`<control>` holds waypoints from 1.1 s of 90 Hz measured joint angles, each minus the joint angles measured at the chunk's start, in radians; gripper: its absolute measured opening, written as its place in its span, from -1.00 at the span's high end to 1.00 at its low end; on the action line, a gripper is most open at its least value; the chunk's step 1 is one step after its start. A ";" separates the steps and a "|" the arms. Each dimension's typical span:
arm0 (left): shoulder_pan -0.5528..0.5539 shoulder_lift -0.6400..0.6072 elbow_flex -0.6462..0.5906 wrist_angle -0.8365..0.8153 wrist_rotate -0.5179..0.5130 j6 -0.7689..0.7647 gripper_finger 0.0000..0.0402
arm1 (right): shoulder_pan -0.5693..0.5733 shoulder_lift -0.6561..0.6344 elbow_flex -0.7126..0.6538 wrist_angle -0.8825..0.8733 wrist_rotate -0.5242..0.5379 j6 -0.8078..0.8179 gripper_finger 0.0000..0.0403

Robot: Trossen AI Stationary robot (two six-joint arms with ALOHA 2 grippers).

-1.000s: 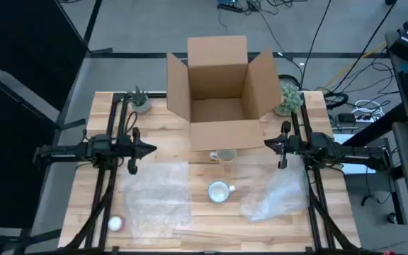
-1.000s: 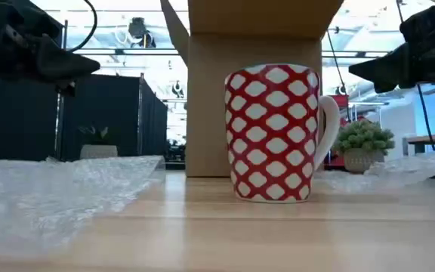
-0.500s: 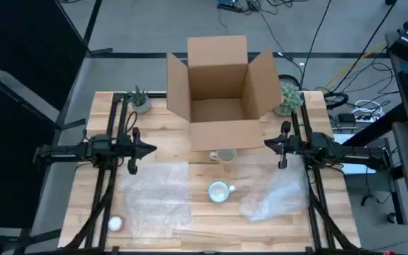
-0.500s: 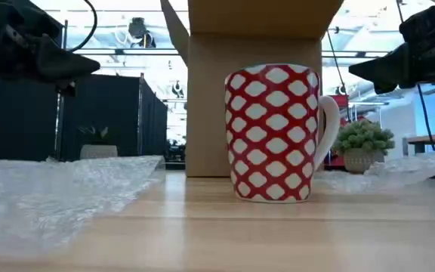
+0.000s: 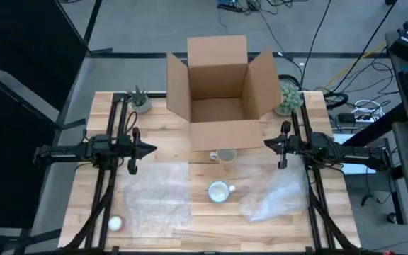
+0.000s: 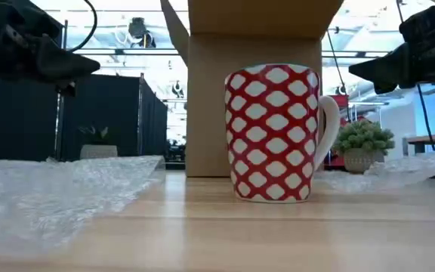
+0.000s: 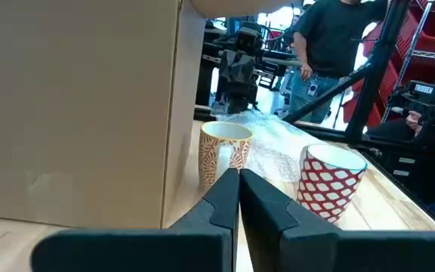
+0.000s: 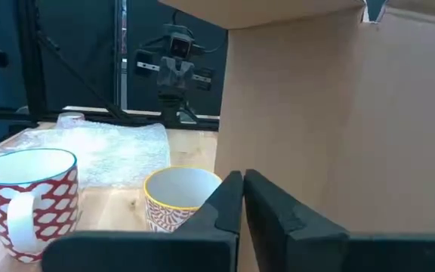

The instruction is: Wrap mug

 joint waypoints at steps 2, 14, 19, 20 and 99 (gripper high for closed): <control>0.000 0.000 0.000 0.000 0.000 0.000 1.00 | 0.000 0.000 0.000 0.000 0.000 0.000 0.99; 0.000 0.000 0.000 0.000 0.000 0.000 1.00 | 0.000 0.000 0.000 0.000 0.000 0.000 0.99; 0.000 0.000 0.000 0.000 0.000 0.000 1.00 | 0.000 0.000 0.000 0.000 0.000 0.000 0.99; 0.000 0.000 0.000 0.000 0.000 0.000 1.00 | 0.000 0.000 0.000 0.000 0.000 0.000 0.99; 0.000 0.000 0.000 0.017 -0.046 0.025 1.00 | -0.006 0.011 0.009 0.211 0.046 0.650 0.99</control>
